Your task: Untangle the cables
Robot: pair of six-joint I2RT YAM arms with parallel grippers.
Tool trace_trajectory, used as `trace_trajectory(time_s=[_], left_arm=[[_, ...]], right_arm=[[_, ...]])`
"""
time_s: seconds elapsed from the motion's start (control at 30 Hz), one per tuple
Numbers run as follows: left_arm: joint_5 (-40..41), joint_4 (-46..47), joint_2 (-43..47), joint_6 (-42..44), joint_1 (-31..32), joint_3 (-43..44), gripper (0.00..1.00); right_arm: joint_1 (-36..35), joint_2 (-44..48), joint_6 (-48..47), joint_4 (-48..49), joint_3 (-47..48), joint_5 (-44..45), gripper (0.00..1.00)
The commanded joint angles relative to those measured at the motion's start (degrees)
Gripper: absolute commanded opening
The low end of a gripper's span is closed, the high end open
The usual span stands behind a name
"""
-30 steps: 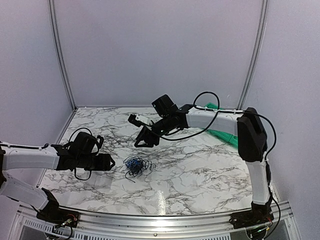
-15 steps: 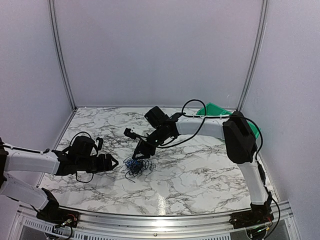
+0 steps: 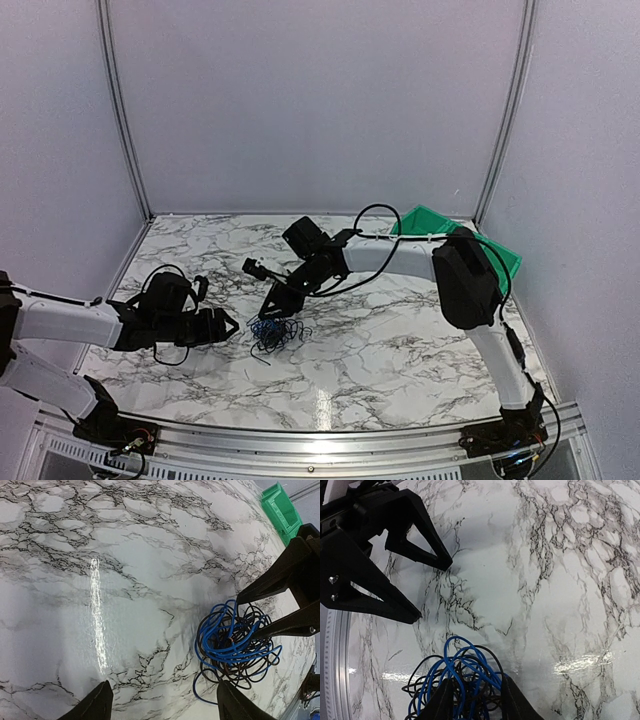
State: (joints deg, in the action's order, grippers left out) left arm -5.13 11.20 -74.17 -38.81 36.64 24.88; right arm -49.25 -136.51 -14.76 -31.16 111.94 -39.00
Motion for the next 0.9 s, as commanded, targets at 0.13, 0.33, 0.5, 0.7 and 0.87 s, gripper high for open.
trace_trajectory(time_s=[0.13,0.33,0.5,0.7,0.87], left_arm=[[-1.28,3.77,-3.00,-1.07,-0.17,1.00,0.74],[-1.66,8.64,-5.10,-2.48,-0.10,1.93,0.73],[-0.30,19.36,-2.77,-4.32,0.09,-1.59,0.73],[1.96,28.57,-4.54,-6.35,0.42,-2.73,0.73],[1.17,30.72,-9.63,-6.29,1.57,0.07,0.73]], right_arm=[[-0.66,0.23,0.85,-0.30,2.05,-1.48,0.04],[-0.75,3.20,2.42,1.26,0.82,-1.31,0.00],[-0.76,7.46,5.00,4.20,-2.40,-0.23,0.00],[-0.73,10.62,6.39,6.36,-5.87,1.35,0.00],[-0.75,10.91,6.74,6.63,-5.92,1.74,0.00]])
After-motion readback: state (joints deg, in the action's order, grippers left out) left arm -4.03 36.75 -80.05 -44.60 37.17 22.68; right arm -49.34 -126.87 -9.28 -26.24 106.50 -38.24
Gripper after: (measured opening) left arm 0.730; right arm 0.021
